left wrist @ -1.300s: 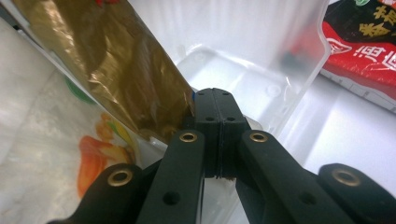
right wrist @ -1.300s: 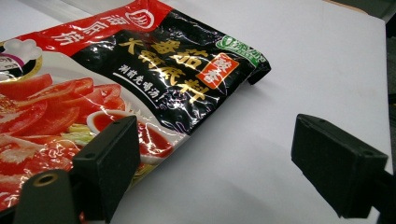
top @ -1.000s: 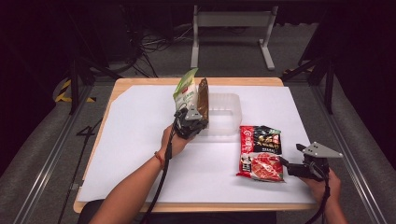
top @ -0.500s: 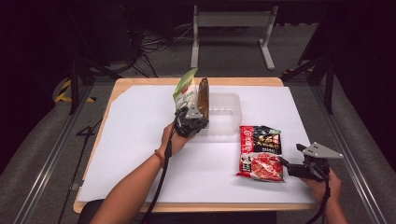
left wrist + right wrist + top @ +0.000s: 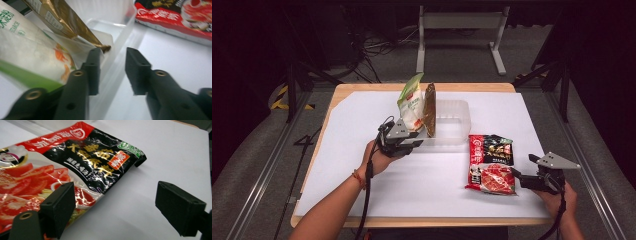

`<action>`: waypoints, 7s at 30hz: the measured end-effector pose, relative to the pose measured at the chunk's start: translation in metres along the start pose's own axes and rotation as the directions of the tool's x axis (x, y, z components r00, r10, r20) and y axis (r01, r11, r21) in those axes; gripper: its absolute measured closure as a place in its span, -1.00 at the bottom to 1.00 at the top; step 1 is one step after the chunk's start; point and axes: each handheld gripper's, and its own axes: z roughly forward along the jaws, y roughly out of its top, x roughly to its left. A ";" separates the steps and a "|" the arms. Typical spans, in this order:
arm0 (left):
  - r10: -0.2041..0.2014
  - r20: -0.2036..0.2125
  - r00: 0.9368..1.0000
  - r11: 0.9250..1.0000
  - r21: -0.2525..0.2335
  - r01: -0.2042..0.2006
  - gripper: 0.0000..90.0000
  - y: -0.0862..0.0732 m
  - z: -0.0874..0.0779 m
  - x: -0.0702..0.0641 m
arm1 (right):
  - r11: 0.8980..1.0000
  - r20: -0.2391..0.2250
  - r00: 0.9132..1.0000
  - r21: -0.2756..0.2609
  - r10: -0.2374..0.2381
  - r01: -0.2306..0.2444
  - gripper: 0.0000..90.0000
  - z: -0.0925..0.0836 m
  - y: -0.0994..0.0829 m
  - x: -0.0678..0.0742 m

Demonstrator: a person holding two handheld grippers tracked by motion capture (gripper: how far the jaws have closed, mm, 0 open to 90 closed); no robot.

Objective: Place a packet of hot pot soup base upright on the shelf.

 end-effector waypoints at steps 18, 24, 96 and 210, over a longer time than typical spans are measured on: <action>-0.037 -0.018 0.999 0.999 0.023 0.038 -0.57 -0.064 -0.060 0.007 | 0.999 -0.120 0.993 0.045 0.016 -0.011 -0.46 0.008 0.007 0.005; -0.063 -0.056 0.996 0.997 0.032 0.065 -0.61 -0.083 -0.071 0.010 | 0.998 -0.137 0.990 0.051 0.042 -0.035 -0.53 0.008 0.006 0.005; -0.116 -0.035 0.993 0.991 0.062 0.118 -0.65 -0.103 -0.069 0.010 | 0.943 -0.115 0.954 0.225 0.277 -0.247 -0.67 0.097 0.050 -0.054; -0.148 -0.064 0.987 0.989 0.012 0.149 -0.65 -0.102 -0.076 0.016 | 0.951 -0.254 0.967 -0.301 -0.006 -0.073 0.96 -0.031 0.140 0.022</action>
